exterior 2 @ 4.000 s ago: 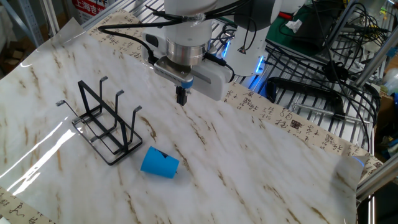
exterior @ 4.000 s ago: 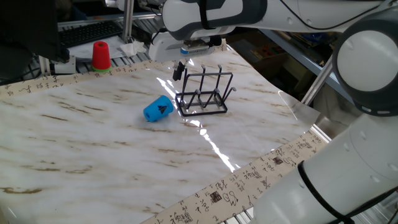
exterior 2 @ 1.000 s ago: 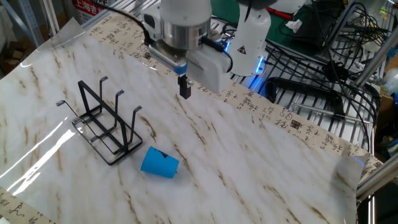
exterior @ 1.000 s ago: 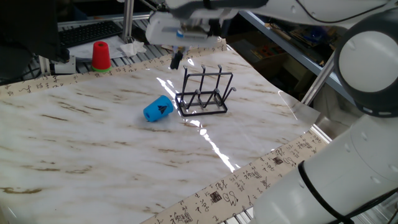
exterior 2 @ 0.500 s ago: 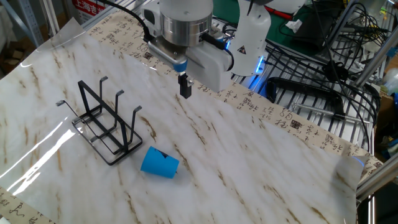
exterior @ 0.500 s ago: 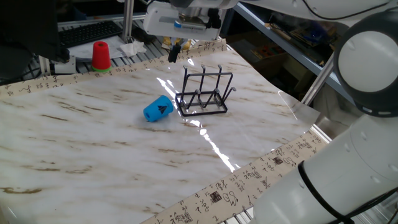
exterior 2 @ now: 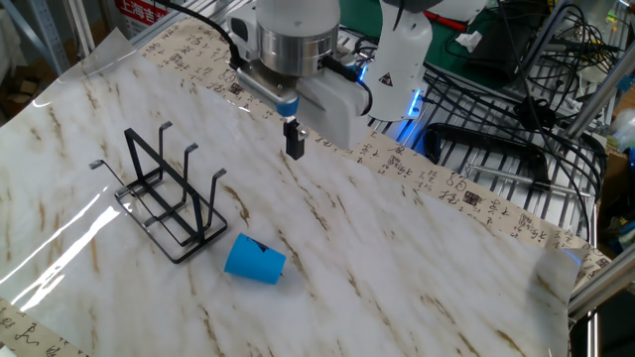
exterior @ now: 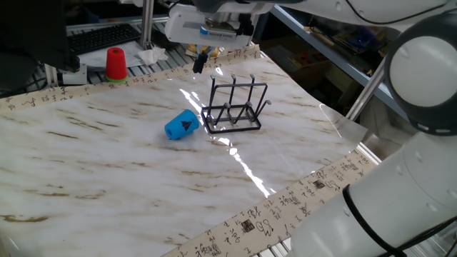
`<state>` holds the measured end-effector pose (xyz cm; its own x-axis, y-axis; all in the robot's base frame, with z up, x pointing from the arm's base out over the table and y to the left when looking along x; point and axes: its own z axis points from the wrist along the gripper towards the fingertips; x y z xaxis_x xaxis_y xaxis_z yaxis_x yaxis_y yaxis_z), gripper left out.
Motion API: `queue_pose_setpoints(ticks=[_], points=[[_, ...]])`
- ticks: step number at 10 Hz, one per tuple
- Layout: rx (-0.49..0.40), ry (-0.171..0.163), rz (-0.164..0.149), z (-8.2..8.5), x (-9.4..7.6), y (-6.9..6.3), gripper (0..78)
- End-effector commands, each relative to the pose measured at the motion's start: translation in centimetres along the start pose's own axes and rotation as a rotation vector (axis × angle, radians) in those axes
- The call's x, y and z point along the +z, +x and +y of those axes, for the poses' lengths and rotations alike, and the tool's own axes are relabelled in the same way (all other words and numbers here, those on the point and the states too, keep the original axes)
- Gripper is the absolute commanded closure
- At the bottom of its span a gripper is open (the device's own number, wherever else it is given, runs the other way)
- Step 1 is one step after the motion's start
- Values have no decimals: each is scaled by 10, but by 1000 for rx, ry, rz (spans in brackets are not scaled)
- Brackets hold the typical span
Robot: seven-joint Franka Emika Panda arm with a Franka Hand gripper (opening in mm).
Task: Put the cup on the cup rack
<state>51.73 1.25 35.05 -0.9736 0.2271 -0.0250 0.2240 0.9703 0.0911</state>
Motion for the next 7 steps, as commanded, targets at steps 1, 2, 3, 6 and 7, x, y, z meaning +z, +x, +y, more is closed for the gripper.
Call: queue_pose_setpoints(ticks=[1, 2, 3, 6, 7], points=[[51, -34, -53, 0, -1, -1, 776], [75, -35, -51, 0, -1, -1, 776], [129, -43, -36, 0, -1, -1, 776], [185, -76, -20, 0, -1, -1, 776], [189, -86, -15, 0, -1, -1, 776]])
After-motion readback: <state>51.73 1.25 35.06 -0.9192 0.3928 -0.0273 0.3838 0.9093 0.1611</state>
